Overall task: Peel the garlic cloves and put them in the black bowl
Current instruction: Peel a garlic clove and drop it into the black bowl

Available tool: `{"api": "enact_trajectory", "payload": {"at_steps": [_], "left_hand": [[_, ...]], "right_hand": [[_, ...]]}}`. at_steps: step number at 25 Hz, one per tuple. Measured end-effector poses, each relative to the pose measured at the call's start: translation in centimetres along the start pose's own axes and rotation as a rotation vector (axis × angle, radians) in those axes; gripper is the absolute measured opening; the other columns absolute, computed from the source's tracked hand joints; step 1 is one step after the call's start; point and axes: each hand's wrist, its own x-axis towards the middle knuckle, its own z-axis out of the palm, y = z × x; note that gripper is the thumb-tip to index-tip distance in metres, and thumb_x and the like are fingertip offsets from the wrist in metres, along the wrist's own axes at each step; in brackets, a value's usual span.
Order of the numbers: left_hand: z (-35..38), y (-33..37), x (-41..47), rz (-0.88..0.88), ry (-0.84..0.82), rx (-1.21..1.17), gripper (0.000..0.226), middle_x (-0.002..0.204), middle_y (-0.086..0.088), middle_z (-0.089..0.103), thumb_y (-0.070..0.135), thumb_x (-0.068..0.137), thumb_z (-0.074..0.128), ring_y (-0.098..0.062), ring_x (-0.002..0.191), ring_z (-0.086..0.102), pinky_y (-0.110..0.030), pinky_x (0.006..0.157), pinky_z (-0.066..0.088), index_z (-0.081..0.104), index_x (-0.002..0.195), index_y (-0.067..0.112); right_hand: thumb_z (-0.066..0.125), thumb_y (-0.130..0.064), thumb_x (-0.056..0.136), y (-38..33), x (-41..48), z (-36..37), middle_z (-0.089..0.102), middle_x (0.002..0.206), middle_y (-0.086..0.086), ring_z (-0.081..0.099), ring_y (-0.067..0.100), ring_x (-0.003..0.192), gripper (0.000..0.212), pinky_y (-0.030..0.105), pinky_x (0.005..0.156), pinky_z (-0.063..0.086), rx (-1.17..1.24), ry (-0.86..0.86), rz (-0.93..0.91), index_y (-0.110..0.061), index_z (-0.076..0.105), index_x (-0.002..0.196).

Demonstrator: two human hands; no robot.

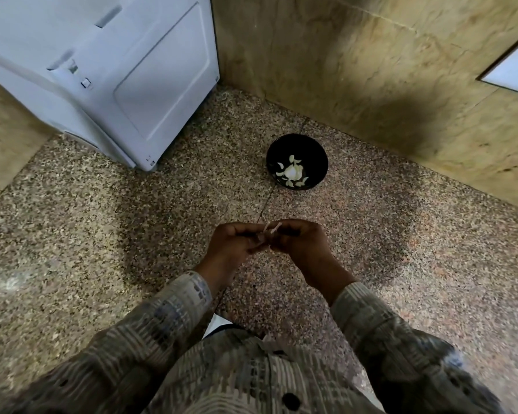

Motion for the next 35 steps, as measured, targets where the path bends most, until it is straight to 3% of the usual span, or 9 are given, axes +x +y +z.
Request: {"api": "enact_trajectory", "payload": {"at_steps": [3, 6, 11, 14, 17, 21, 25, 32, 35], "left_hand": [[-0.7, -0.1, 0.4, -0.113, -0.002, -0.055, 0.028, 0.094, -0.012, 0.079, -0.010, 0.090, 0.064, -0.023, 0.090, 0.076, -0.036, 0.085, 0.060, 0.082, 0.081, 0.010], [-2.1, -0.8, 1.7, -0.125, 0.126, -0.021, 0.021, 0.093, -0.017, 0.077, -0.010, 0.090, 0.066, -0.026, 0.087, 0.076, -0.039, 0.084, 0.061, 0.078, 0.090, 0.008], [-5.0, -1.4, 3.2, 0.013, 0.255, 0.484, 0.024, 0.098, -0.002, 0.078, 0.006, 0.082, 0.080, -0.013, 0.083, 0.074, -0.018, 0.061, 0.054, 0.076, 0.098, 0.023], [-5.6, -1.2, 2.9, 0.165, 0.265, 0.807, 0.036, 0.112, 0.008, 0.069, 0.016, 0.082, 0.080, -0.009, 0.095, 0.066, -0.013, 0.073, 0.048, 0.074, 0.115, 0.026], [-5.1, -1.8, 2.3, 0.354, 0.213, 0.971, 0.036, 0.114, 0.004, 0.067, 0.024, 0.080, 0.081, -0.010, 0.098, 0.064, -0.025, 0.087, 0.053, 0.075, 0.114, 0.031], [-3.5, -2.4, 1.5, 0.205, 0.035, 0.723, 0.025, 0.099, 0.007, 0.077, 0.028, 0.088, 0.078, -0.009, 0.087, 0.073, -0.034, 0.084, 0.061, 0.078, 0.113, 0.024], [-2.9, -2.4, 1.2, 0.108, 0.038, 0.503, 0.009, 0.077, -0.007, 0.078, 0.014, 0.086, 0.080, -0.026, 0.071, 0.076, -0.046, 0.071, 0.064, 0.079, 0.089, 0.022], [-1.6, -2.2, 2.2, -0.349, 0.116, -0.066, 0.012, 0.084, -0.015, 0.076, 0.002, 0.094, 0.062, -0.024, 0.068, 0.072, -0.034, 0.060, 0.059, 0.074, 0.093, -0.001], [-2.0, -2.7, 2.5, -0.340, 0.176, -0.046, 0.009, 0.081, -0.018, 0.075, 0.002, 0.091, 0.067, -0.023, 0.063, 0.071, -0.031, 0.055, 0.059, 0.075, 0.091, -0.002]], "right_hand": [[0.069, 0.002, 0.092, 1.0, 0.2, 0.3, 0.077, 0.099, 0.016, 0.073, 0.025, 0.089, 0.018, 0.039, 0.086, 0.061, 0.297, -0.072, 0.151, -0.004, 0.075, 0.108], [0.055, 0.004, 0.100, 2.1, 0.5, 0.9, 0.075, 0.096, 0.013, 0.072, 0.022, 0.090, 0.022, 0.036, 0.089, 0.060, 0.449, -0.058, 0.253, -0.002, 0.072, 0.112], [0.055, 0.004, 0.101, 3.4, 0.8, 1.9, 0.072, 0.101, 0.015, 0.070, 0.024, 0.092, 0.022, 0.033, 0.079, 0.062, 0.524, -0.018, 0.320, -0.001, 0.072, 0.113], [0.060, 0.009, 0.096, 3.7, 0.8, 2.2, 0.073, 0.102, 0.017, 0.072, 0.026, 0.088, 0.019, 0.034, 0.079, 0.063, 0.482, 0.052, 0.333, 0.001, 0.069, 0.111], [0.066, 0.010, 0.092, 3.7, 0.6, 2.4, 0.074, 0.097, 0.018, 0.073, 0.028, 0.086, 0.014, 0.038, 0.081, 0.063, 0.433, 0.085, 0.326, -0.002, 0.068, 0.099], [0.070, 0.008, 0.089, 3.3, 0.3, 2.8, 0.074, 0.095, 0.019, 0.073, 0.029, 0.086, 0.014, 0.042, 0.086, 0.062, 0.307, 0.068, 0.293, -0.002, 0.070, 0.098], [0.078, 0.005, 0.083, 3.1, 0.0, 2.6, 0.078, 0.091, 0.014, 0.076, 0.029, 0.084, 0.016, 0.040, 0.079, 0.065, 0.012, 0.155, 0.199, -0.003, 0.076, 0.097], [0.074, 0.002, 0.087, 3.8, -0.2, 3.0, 0.079, 0.087, 0.003, 0.076, 0.020, 0.085, 0.015, 0.035, 0.079, 0.064, -0.130, 0.166, -0.008, -0.012, 0.077, 0.093], [0.070, 0.002, 0.091, 4.6, 0.1, 2.8, 0.078, 0.095, 0.011, 0.075, 0.027, 0.092, 0.010, 0.042, 0.085, 0.063, 0.017, 0.132, 0.064, -0.005, 0.072, 0.097]]}}
